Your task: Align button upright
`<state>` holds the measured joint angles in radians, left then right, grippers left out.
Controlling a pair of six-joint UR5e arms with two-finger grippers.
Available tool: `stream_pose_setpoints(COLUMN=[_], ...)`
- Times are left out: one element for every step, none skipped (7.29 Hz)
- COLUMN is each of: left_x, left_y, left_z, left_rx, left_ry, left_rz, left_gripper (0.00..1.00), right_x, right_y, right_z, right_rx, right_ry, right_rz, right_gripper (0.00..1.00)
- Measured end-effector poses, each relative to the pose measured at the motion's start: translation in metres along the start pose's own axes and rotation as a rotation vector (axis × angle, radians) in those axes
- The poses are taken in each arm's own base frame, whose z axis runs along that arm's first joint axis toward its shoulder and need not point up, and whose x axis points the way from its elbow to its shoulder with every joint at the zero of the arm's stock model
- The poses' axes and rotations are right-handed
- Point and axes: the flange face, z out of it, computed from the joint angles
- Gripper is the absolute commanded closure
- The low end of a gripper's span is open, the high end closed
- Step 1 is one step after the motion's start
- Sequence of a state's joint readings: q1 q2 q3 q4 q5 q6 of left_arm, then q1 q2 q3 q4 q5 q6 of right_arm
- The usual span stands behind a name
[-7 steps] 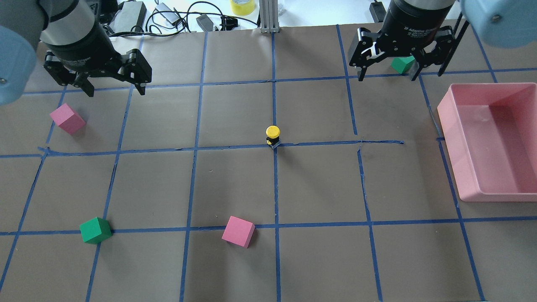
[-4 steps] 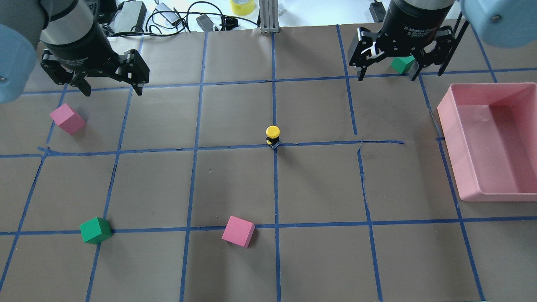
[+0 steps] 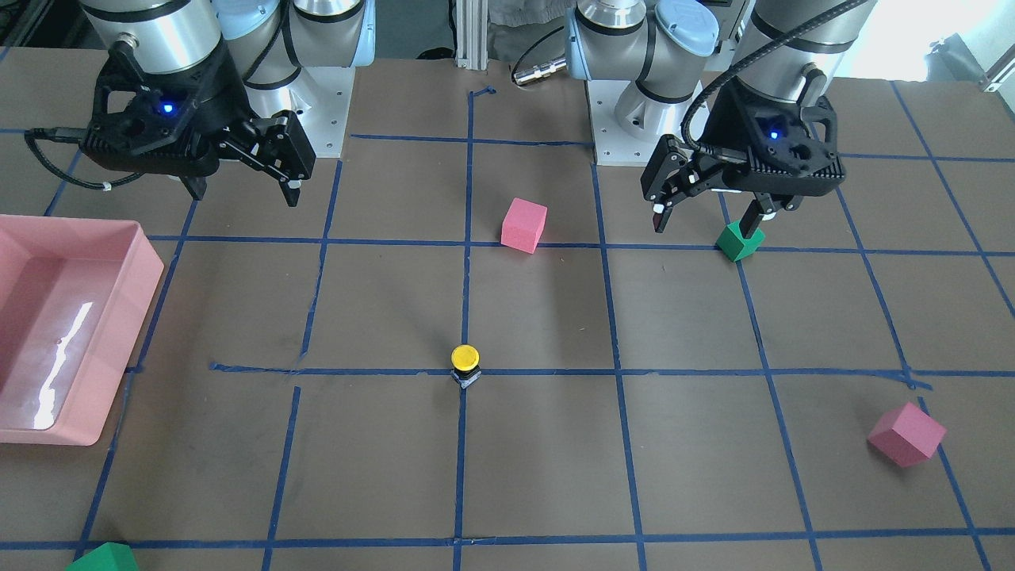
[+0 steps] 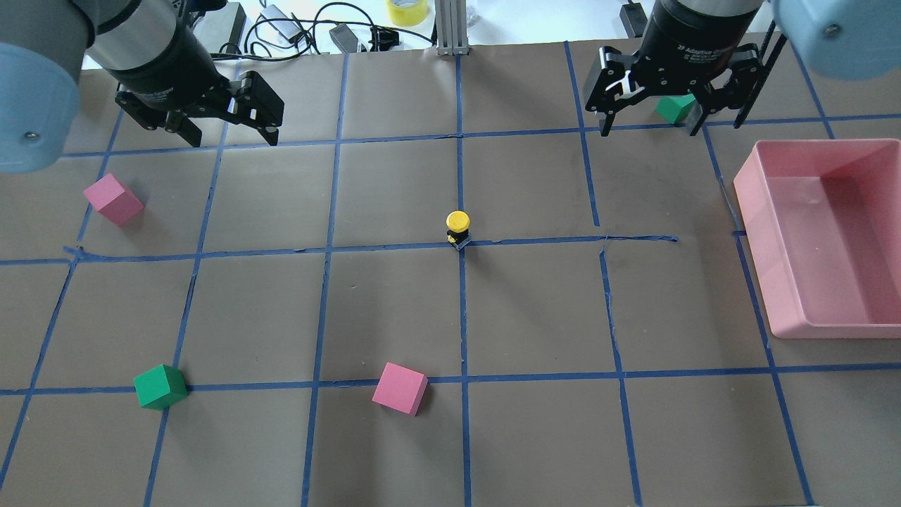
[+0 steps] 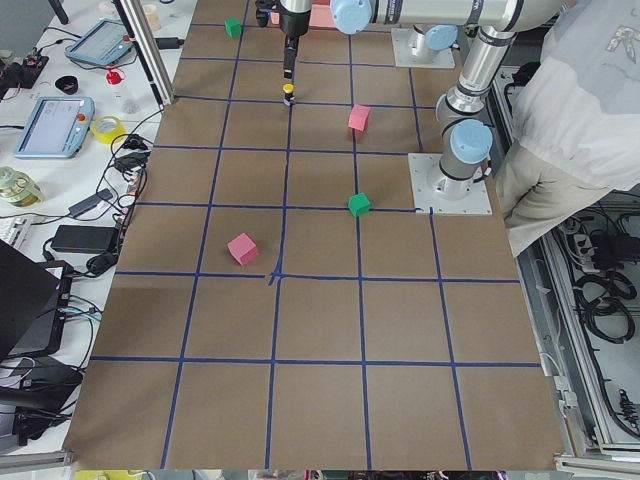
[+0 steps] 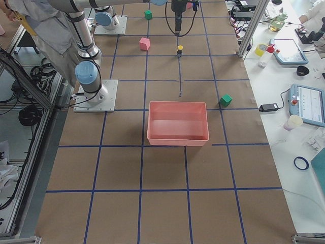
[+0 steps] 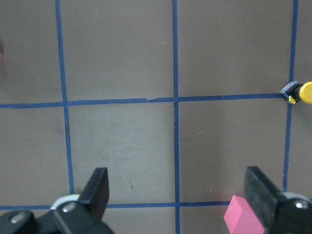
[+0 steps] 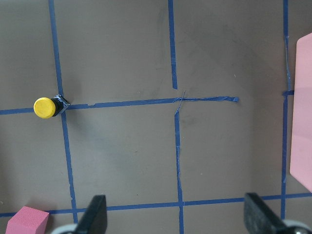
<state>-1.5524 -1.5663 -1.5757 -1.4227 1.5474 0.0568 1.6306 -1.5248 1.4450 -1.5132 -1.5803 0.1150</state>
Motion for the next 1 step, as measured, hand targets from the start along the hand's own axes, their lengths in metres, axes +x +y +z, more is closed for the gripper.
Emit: stream_pose_setpoints(left_x=[0.0001], left_y=[-0.0001], left_z=[0.0002], left_rx=[0.001], left_ry=[0.001], left_rz=[0.000], left_gripper=[0.00], right_x=[0.0000], right_y=[0.0000], right_z=[0.0001], right_rx=[0.000], right_ry=[0.000], right_rz=[0.000], right_gripper=[0.00])
